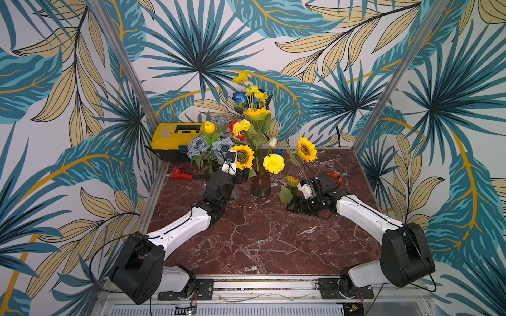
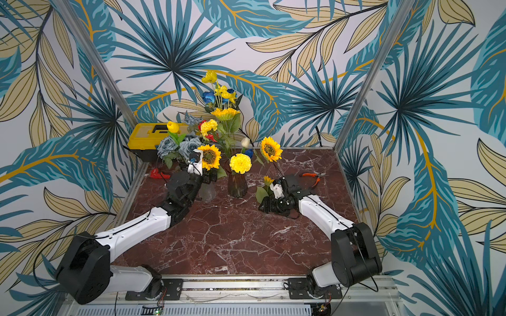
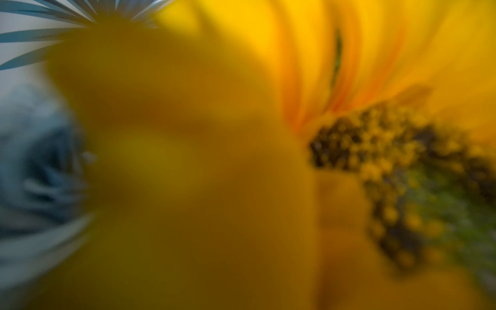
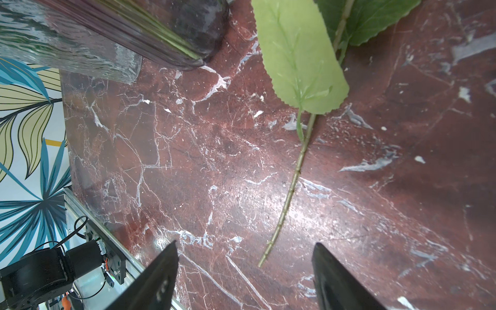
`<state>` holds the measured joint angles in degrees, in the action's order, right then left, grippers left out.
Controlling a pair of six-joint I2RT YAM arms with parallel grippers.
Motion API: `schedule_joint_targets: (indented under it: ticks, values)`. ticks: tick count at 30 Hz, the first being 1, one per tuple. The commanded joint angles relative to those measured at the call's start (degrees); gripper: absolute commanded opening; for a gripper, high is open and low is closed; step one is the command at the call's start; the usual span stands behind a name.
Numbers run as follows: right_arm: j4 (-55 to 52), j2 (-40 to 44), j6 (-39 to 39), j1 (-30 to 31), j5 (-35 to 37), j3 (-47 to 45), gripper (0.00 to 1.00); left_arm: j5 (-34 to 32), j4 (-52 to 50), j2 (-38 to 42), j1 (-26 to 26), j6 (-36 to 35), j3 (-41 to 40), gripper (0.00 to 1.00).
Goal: Pick out yellow flowers from the vase
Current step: Pick up the flower from the vase.
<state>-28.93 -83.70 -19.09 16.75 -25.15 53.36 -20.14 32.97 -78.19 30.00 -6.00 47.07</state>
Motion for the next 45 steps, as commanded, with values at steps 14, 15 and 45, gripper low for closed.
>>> schedule_joint_targets:
  ticks: [14, 15, 45]
  values:
    - [-0.1, -1.8, 0.1, -0.1, -1.1, -0.4, 0.79, 1.3, 4.6, -1.3, -0.1, -4.9, 3.3, 0.62]
    - [-0.1, -1.8, 0.1, -0.1, -1.1, -0.4, 0.79, 1.5, 4.6, -1.1, -0.1, -4.9, 3.1, 0.58]
    - [-0.7, -0.9, 0.2, -0.1, -1.1, -0.7, 0.79, 14.7, 4.2, 10.9, 0.2, -0.1, 2.0, 0.36]
